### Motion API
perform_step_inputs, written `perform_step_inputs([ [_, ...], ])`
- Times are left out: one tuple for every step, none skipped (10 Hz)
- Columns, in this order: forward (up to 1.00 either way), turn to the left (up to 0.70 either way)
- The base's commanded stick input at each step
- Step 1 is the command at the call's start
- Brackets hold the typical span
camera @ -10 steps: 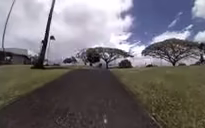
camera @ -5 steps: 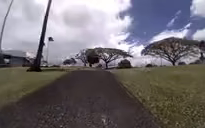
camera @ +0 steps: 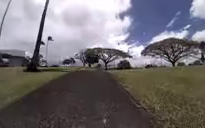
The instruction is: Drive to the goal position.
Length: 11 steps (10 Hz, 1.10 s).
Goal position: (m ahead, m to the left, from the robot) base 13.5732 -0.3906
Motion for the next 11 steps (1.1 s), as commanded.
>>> perform_step_inputs([
  [0.7,0.35],
  [0.7,0.35],
  [0.7,0.35],
  [0.7,0.35],
  [0.7,0.21],
  [0.7,0.0],
  [0.7,0.0],
  [0.7,0.0],
  [0.7,0.0],
  [0.7,0.0],
  [0.7,0.0],
])
